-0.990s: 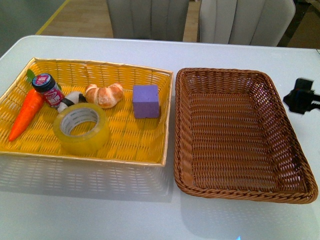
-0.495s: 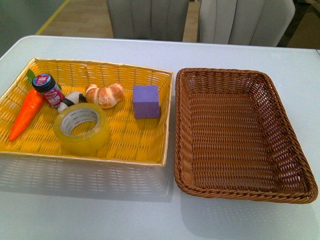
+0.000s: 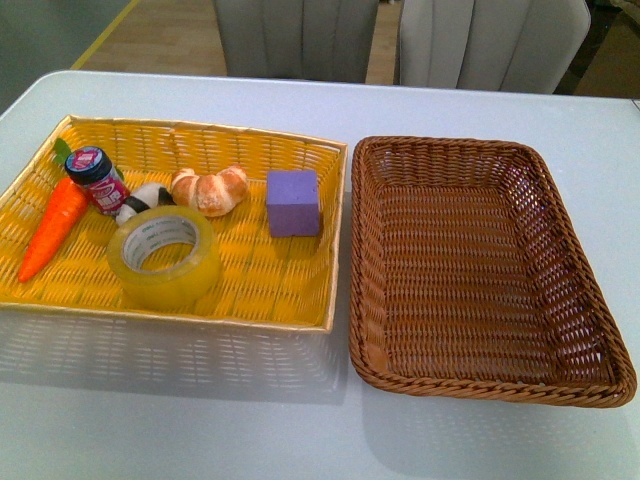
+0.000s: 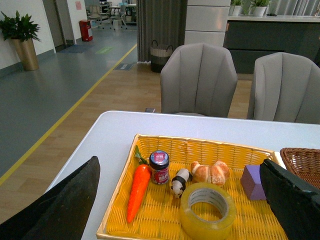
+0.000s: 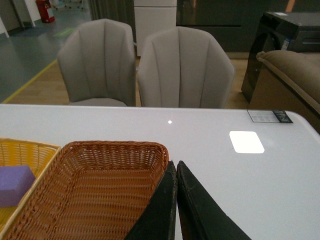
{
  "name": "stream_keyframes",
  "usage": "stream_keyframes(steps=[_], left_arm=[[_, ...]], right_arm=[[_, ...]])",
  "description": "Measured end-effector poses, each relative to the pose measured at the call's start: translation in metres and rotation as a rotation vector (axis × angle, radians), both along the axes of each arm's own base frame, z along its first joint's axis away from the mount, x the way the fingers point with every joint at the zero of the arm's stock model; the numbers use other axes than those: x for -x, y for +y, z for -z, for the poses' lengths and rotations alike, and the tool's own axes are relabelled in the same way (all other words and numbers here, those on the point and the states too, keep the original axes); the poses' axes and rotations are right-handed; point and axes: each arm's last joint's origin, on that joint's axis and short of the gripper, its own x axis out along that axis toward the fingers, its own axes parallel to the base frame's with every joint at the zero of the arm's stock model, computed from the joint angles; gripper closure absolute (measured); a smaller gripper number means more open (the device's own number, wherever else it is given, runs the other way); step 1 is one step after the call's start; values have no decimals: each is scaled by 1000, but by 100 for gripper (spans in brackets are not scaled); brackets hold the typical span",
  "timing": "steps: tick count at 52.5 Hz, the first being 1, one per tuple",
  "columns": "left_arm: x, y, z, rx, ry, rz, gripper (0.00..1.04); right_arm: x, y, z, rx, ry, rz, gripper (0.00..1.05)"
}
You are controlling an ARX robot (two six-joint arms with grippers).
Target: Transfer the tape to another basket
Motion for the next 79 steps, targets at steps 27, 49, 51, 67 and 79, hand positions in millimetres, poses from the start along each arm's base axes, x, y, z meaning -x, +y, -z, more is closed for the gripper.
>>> stream_keyframes(steps=[27, 49, 51, 67, 79], left_arm=[[0, 0, 0, 0, 0, 0, 9], [0, 0, 0, 0, 0, 0, 9], [0, 0, 0, 0, 0, 0, 9], [0, 0, 0, 0, 0, 0, 9], [0, 0, 0, 0, 0, 0, 9]], right_arm=[[45, 0, -8, 0, -24, 2, 103], [60, 0, -13, 0, -37, 2, 103], [61, 0, -13, 0, -38, 2, 103], [69, 0, -13, 0, -40, 2, 103], [74, 0, -13, 0, -40, 2, 103]])
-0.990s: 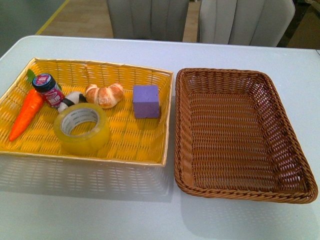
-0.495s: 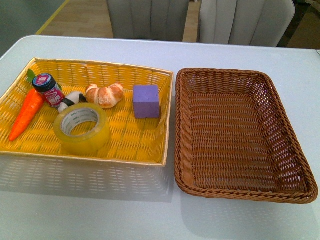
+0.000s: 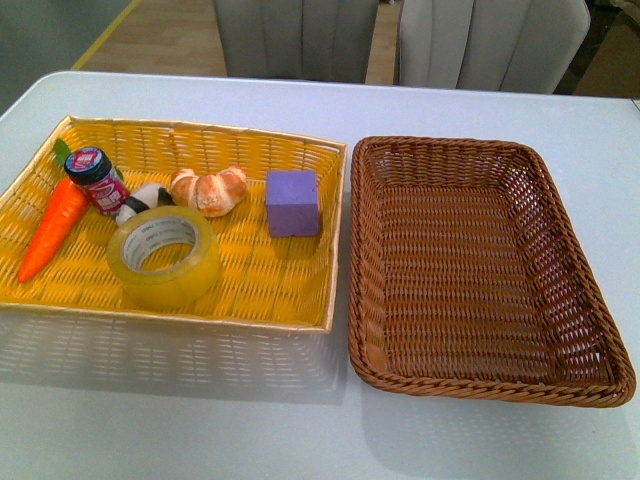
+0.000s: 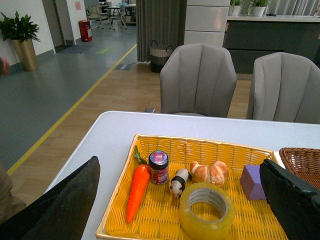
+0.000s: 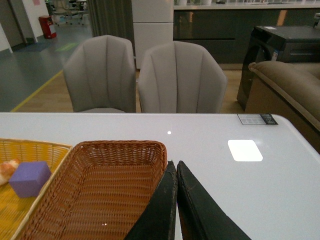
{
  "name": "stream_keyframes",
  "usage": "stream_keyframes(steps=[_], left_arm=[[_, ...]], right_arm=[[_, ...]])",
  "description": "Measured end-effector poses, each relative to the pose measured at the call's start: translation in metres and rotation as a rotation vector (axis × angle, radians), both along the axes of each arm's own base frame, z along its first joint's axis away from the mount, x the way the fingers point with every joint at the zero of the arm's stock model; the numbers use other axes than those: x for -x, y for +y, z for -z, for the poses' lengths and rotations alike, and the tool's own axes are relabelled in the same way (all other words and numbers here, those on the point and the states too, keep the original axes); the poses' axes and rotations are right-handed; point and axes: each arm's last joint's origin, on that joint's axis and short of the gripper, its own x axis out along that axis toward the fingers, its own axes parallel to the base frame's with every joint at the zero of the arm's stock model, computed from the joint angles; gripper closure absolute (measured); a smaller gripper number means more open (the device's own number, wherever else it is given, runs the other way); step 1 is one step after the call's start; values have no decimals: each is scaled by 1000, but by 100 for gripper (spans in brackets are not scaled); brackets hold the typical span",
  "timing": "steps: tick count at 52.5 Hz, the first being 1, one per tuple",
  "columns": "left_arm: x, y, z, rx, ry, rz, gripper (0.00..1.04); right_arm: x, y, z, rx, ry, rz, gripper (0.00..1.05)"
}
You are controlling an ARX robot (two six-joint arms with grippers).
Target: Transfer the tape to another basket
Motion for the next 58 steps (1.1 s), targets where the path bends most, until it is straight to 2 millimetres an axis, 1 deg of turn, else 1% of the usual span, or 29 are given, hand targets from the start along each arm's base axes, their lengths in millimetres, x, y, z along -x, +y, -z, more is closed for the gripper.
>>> stream_keyframes(steps=[6, 9, 12, 23, 25, 29, 30, 33, 34, 38, 39, 46, 50, 53, 55, 58], left_arm=[[0, 0, 0, 0, 0, 0, 9], [0, 0, 0, 0, 0, 0, 9], [0, 0, 0, 0, 0, 0, 9], [0, 0, 0, 0, 0, 0, 9], [0, 0, 0, 0, 0, 0, 9], [0, 0, 0, 0, 0, 0, 9], [0, 0, 0, 0, 0, 0, 9], [0, 0, 0, 0, 0, 0, 9], [0, 0, 0, 0, 0, 0, 9], [0, 0, 0, 0, 0, 0, 9], [0, 0, 0, 0, 0, 0, 9], [0, 0, 0, 0, 0, 0, 9], [0, 0, 0, 0, 0, 0, 9], [0, 0, 0, 2, 11, 8, 9], [0, 0, 0, 14, 104, 51, 9], [-1, -1, -2, 69, 380, 124, 9]], right_arm=[[2, 0, 0, 0, 1, 0, 103], [8, 0, 4, 0, 33, -2, 103], [12, 0, 4, 0, 15, 0, 103], [13, 0, 3, 0, 6, 0, 103], [13, 0, 3, 1, 6, 0, 98], [13, 0, 3, 1, 6, 0, 84], [13, 0, 3, 1, 6, 0, 82], [13, 0, 3, 1, 6, 0, 72], [13, 0, 3, 0, 6, 0, 70], [13, 0, 3, 0, 5, 0, 56], [13, 0, 3, 1, 5, 0, 54], [13, 0, 3, 0, 5, 0, 21], [13, 0, 3, 0, 6, 0, 8], [13, 0, 3, 0, 5, 0, 9], [13, 0, 3, 0, 6, 0, 9], [13, 0, 3, 0, 6, -2, 9]])
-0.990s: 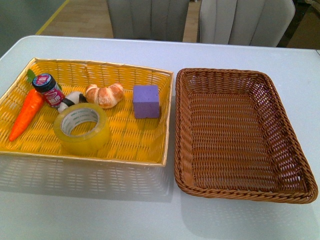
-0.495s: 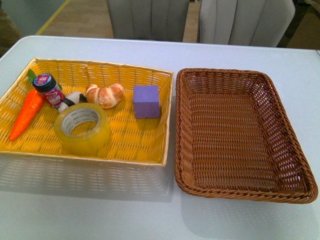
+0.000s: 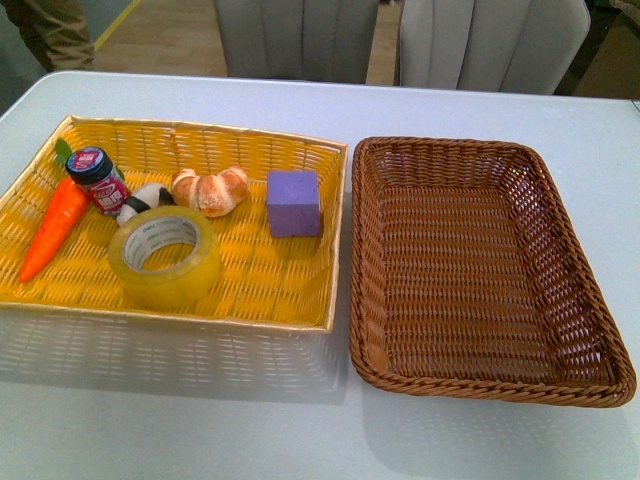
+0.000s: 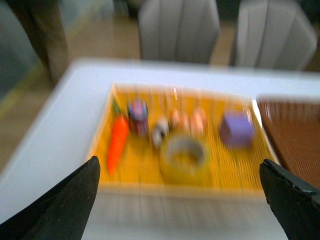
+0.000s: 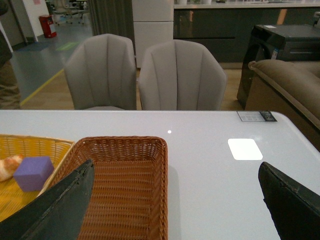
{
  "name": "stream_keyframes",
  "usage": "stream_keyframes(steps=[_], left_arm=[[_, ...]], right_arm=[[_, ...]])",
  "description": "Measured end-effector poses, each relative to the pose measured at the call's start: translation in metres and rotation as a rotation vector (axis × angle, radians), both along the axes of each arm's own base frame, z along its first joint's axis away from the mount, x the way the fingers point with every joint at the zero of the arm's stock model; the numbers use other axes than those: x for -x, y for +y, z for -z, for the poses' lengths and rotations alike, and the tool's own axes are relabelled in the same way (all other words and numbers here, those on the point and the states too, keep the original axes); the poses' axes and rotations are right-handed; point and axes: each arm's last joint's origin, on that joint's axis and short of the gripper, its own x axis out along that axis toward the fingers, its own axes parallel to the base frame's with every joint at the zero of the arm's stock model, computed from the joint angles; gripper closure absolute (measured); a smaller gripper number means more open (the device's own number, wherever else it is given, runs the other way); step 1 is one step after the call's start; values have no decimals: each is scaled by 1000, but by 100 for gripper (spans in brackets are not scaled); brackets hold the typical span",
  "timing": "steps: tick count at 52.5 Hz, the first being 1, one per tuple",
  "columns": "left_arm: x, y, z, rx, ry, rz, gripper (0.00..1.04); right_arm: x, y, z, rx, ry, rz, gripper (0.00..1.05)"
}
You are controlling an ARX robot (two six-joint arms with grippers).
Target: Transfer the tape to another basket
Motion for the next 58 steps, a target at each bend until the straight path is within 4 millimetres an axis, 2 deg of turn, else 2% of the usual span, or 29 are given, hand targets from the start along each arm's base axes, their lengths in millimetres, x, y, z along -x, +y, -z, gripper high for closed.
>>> stream_keyframes(steps=[3, 5, 11, 16, 20, 25, 37, 45, 53, 58], left_arm=[[-7, -1, 0, 34, 223, 22, 9], [-15, -1, -2, 39, 261, 28, 9], [-51, 2, -12, 48, 224, 19, 9], [-80, 5, -8, 68, 226, 17, 9], [-107, 7, 4, 70, 247, 19, 9], [-146, 9, 30, 67, 314, 8, 9], [-200, 14, 72, 71, 405, -46, 9], [-224, 10, 111, 81, 488, -83, 9], [-239, 0, 137, 80, 543, -82, 9], [-246, -3, 146, 81, 553, -83, 9]], right_arm=[[0, 0, 0, 0, -1, 0, 9], [0, 0, 0, 0, -1, 0, 9], [0, 0, 0, 0, -1, 1, 9], [0, 0, 0, 0, -1, 1, 9], [0, 0, 0, 0, -1, 1, 9], [0, 0, 0, 0, -1, 1, 9], [0, 0, 0, 0, -1, 1, 9], [0, 0, 0, 0, -1, 1, 9], [0, 0, 0, 0, -1, 1, 9], [0, 0, 0, 0, -1, 1, 9]])
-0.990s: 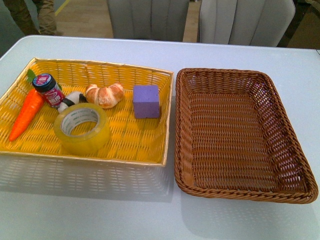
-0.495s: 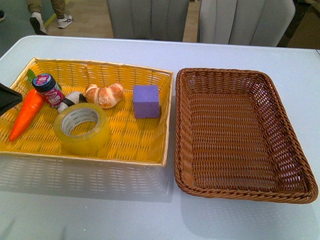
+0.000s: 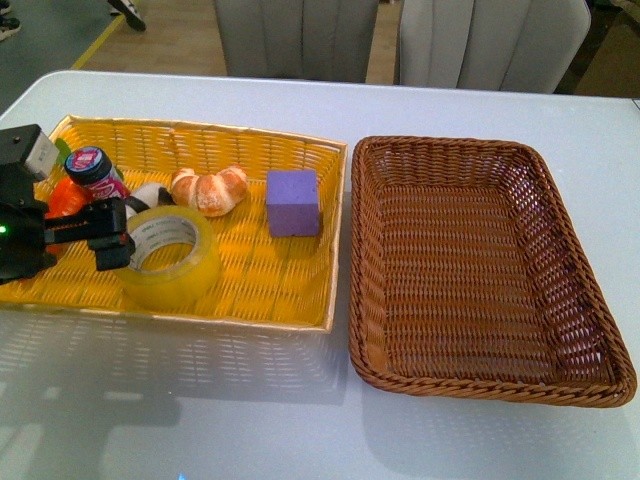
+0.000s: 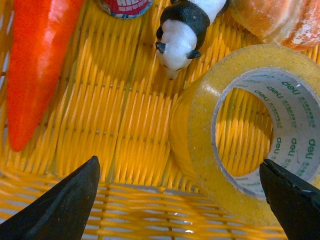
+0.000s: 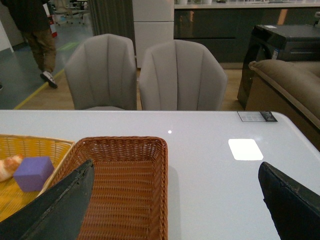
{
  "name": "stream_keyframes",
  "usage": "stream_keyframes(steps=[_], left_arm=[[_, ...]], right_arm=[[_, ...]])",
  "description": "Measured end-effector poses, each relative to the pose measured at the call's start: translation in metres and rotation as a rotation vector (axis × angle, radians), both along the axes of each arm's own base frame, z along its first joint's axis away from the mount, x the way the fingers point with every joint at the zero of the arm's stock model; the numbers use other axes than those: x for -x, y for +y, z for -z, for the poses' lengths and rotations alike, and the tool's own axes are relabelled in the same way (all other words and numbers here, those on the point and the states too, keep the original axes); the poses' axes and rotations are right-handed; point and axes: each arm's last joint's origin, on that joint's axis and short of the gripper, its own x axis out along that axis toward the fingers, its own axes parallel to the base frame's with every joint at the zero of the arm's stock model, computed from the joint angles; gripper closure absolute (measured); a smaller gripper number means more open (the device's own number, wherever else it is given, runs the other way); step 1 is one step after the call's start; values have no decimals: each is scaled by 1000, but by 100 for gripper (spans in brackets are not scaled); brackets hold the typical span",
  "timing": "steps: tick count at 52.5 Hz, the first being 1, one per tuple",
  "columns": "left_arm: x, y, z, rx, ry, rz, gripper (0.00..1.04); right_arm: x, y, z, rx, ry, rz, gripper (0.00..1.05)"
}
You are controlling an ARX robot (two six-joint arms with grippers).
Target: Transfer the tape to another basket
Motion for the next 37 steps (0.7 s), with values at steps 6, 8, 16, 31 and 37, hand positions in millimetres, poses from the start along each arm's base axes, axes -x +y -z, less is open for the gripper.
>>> stream_keyframes(steps=[6, 8, 16, 31, 37], left_arm=[[-11, -6, 9, 3, 12, 8, 9], [-12, -7, 12, -9, 10, 5, 9], [-13, -12, 20, -6, 31, 18, 9], [-22, -17, 30, 0, 63, 30, 9], [-22, -17, 30, -1, 69, 30, 16]], right_arm=[[0, 0, 0, 0, 0, 0, 9], [0, 0, 0, 0, 0, 0, 9], [0, 0, 0, 0, 0, 0, 9], [0, 0, 0, 0, 0, 0, 9], [0, 0, 0, 0, 0, 0, 9]])
